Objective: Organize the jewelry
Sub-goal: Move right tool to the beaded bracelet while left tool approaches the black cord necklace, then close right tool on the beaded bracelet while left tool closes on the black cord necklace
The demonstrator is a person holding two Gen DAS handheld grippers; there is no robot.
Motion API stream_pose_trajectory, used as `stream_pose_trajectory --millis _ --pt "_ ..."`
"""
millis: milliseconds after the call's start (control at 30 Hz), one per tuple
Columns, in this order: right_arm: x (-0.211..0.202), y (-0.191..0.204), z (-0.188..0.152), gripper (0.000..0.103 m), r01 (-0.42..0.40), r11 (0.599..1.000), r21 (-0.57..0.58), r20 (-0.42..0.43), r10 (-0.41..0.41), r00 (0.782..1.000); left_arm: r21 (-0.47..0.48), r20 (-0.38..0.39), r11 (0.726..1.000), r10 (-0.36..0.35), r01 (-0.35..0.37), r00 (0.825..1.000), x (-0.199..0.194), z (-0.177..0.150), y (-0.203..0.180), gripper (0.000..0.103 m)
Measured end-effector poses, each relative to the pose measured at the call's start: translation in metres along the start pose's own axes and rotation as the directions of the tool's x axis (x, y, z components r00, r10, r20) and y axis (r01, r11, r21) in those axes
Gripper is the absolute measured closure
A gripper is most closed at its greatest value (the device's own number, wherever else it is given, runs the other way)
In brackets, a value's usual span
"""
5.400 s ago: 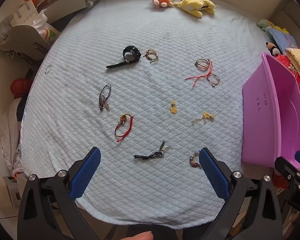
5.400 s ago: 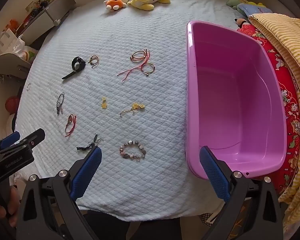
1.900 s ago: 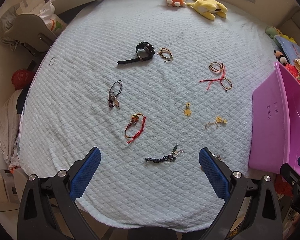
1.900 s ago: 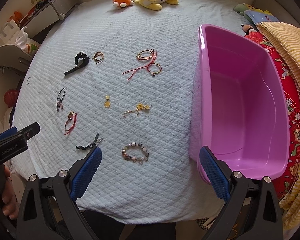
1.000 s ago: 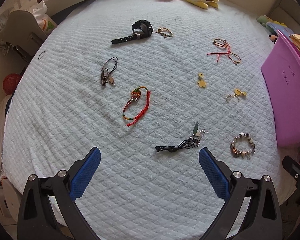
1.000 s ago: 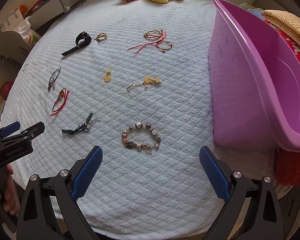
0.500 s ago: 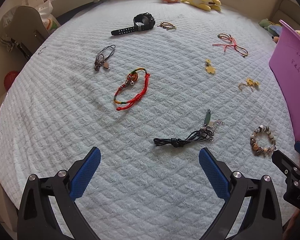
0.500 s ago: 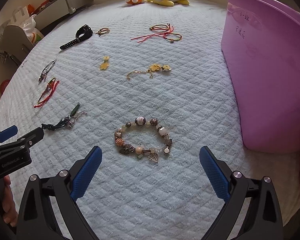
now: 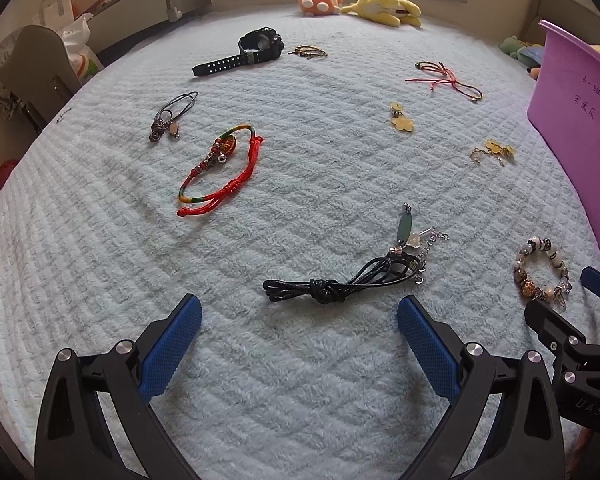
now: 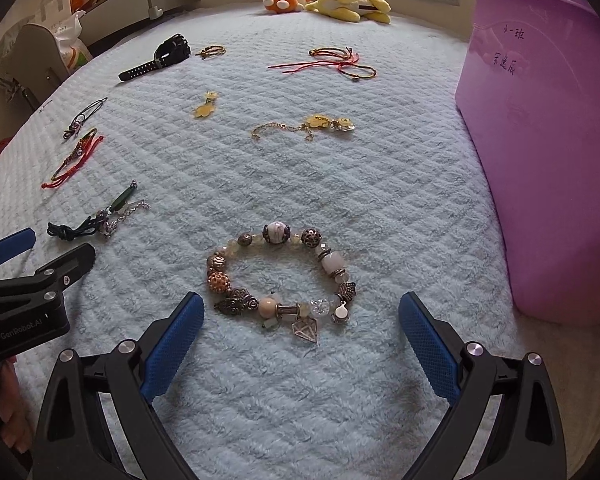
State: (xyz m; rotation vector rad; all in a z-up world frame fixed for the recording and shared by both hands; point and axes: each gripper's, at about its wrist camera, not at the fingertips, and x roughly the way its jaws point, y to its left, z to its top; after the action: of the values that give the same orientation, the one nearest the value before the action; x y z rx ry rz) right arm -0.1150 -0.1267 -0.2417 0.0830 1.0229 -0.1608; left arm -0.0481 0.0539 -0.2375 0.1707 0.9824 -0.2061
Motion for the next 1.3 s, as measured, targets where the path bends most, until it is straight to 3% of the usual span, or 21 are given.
stream_pose_trajectory --millis 667,733,900,1033,1133,1200,1267,1300 --pt "0.016 0.000 0.002 0.009 0.007 1.000 0.005 0.037 -0.007 0.999 0.029 0.049 0.999 0.016 -0.017 0.999 0.019 0.009 -0.013 0.006" --pt "0.016 0.000 0.002 0.009 0.004 1.000 0.007 0.036 -0.004 0.999 0.034 0.057 0.999 0.004 -0.006 0.998 0.017 0.008 -0.013 0.011" --pt "0.017 0.000 0.003 0.010 -0.004 1.000 0.005 0.033 0.004 0.999 0.088 0.076 0.996 -0.017 0.010 0.997 0.008 0.000 -0.022 0.037" --pt "0.017 0.000 0.003 0.010 -0.006 1.000 0.006 0.028 0.006 1.000 0.100 0.079 0.995 -0.021 0.013 0.997 0.005 -0.003 -0.025 0.044" --pt "0.017 0.001 0.003 0.011 -0.006 1.000 0.007 0.027 0.006 1.000 0.127 0.082 0.992 -0.032 0.022 0.996 0.003 -0.004 -0.031 0.056" --pt "0.016 0.001 0.003 0.014 -0.012 1.000 0.004 0.028 0.012 1.000 0.157 0.087 0.987 -0.033 0.019 0.996 0.003 -0.005 -0.036 0.063" --pt "0.013 0.005 0.001 0.030 -0.026 1.000 -0.010 0.036 0.026 0.999 0.160 0.088 0.987 -0.039 0.025 0.995 0.002 -0.004 -0.036 0.065" --pt "0.011 0.008 0.000 0.032 -0.033 0.999 -0.019 0.041 0.033 0.999 0.157 0.086 0.987 -0.044 0.030 0.995 0.002 -0.004 -0.035 0.065"
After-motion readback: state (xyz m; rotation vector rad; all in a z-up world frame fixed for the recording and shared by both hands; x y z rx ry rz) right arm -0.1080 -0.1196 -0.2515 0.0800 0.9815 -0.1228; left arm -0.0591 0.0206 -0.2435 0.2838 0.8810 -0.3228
